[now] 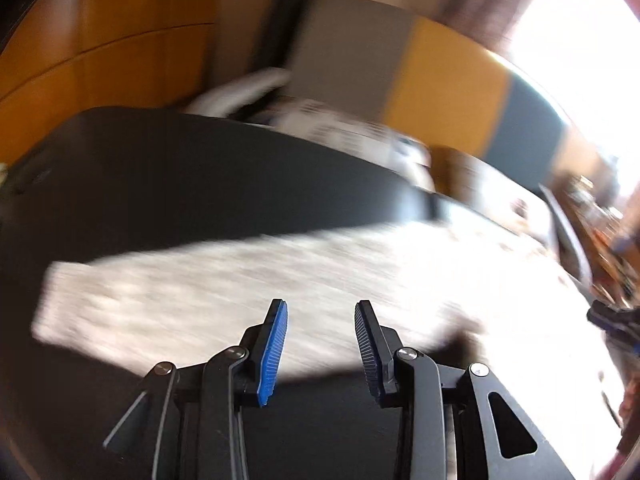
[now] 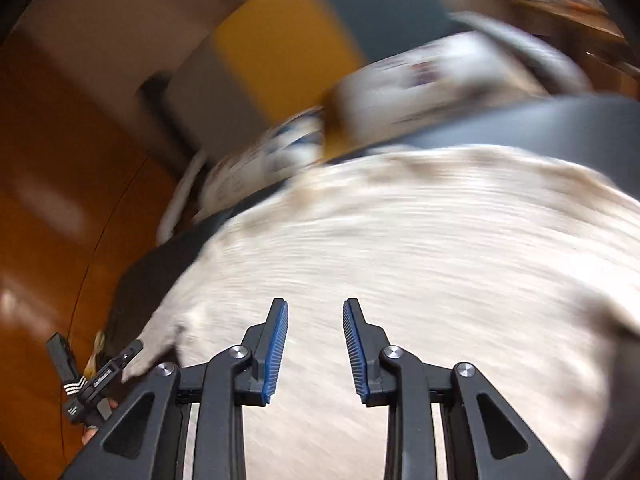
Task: Fold clothes
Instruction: 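Grasp the other sleeve cuff with the right gripper and lift it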
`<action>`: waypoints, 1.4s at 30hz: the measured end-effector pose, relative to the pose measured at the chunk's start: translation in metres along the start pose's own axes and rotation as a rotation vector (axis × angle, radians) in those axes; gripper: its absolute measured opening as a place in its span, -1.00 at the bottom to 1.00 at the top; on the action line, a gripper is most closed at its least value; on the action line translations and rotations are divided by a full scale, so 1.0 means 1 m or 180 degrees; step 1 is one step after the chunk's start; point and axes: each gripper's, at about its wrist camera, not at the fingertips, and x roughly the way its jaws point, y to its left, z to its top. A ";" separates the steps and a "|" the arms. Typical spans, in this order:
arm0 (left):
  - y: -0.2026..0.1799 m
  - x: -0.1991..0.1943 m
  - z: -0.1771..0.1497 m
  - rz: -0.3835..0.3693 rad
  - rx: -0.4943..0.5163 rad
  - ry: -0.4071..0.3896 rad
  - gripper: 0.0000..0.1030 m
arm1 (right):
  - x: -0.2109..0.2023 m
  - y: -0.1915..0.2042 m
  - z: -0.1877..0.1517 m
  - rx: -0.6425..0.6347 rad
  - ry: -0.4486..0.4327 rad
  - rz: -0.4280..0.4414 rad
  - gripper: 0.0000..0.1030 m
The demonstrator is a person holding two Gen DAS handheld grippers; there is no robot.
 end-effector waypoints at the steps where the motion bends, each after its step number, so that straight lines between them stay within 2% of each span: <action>1: -0.021 -0.001 -0.006 -0.0123 0.0090 0.0035 -0.29 | -0.030 -0.032 -0.002 0.0237 -0.0103 -0.0068 -0.45; 4: -0.094 0.000 -0.034 -0.0472 0.0397 0.0192 -0.25 | -0.114 -0.130 -0.019 0.0951 -0.0499 -0.0320 -0.45; 6: -0.141 0.007 -0.050 -0.0631 0.0640 0.0315 -0.25 | -0.162 -0.195 -0.041 0.1552 -0.0816 -0.0314 -0.43; 8: -0.184 0.014 -0.064 -0.0786 0.0832 0.0494 -0.25 | -0.197 -0.252 -0.061 0.2121 -0.1131 -0.0107 -0.40; 9: -0.207 0.018 -0.072 -0.0853 0.0941 0.0583 -0.25 | -0.211 -0.277 -0.070 0.2356 -0.1288 -0.0029 -0.44; 11: -0.246 0.022 -0.088 -0.0908 0.1186 0.0683 -0.25 | -0.228 -0.310 -0.081 0.2645 -0.1497 -0.0081 -0.45; 15: -0.300 0.028 -0.110 -0.0926 0.1520 0.0799 -0.25 | -0.234 -0.358 -0.091 0.3130 -0.1644 -0.0194 -0.45; 18: -0.321 0.039 -0.121 -0.0919 0.1602 0.0949 -0.24 | -0.230 -0.379 -0.090 0.3250 -0.1654 -0.0246 -0.45; 21: -0.324 0.047 -0.124 -0.0846 0.1607 0.0999 -0.21 | -0.224 -0.391 -0.086 0.3307 -0.1694 -0.0283 -0.45; 25: -0.326 0.050 -0.123 -0.0815 0.1631 0.0998 -0.17 | -0.222 -0.405 -0.093 0.3407 -0.1940 -0.0197 -0.48; 28: -0.324 0.053 -0.122 -0.0846 0.1600 0.1026 -0.15 | -0.221 -0.401 -0.091 0.3401 -0.2054 -0.0267 -0.48; 33: -0.324 0.051 -0.125 -0.0886 0.1639 0.0993 -0.06 | -0.219 -0.398 -0.075 0.3211 -0.1865 -0.0442 -0.49; 35: -0.324 0.051 -0.126 -0.0907 0.1629 0.0981 -0.02 | -0.218 -0.396 -0.069 0.3150 -0.1779 -0.0594 -0.66; 37: -0.323 0.051 -0.126 -0.0937 0.1603 0.0976 -0.01 | -0.217 -0.395 -0.063 0.3084 -0.1704 -0.0771 -0.94; 40: -0.319 0.051 -0.125 -0.0993 0.1533 0.0994 0.00 | -0.215 -0.392 -0.059 0.2997 -0.1687 -0.0867 -0.93; 42: -0.319 0.051 -0.124 -0.1007 0.1526 0.1008 0.00 | -0.215 -0.387 -0.053 0.2899 -0.1723 -0.0799 -0.93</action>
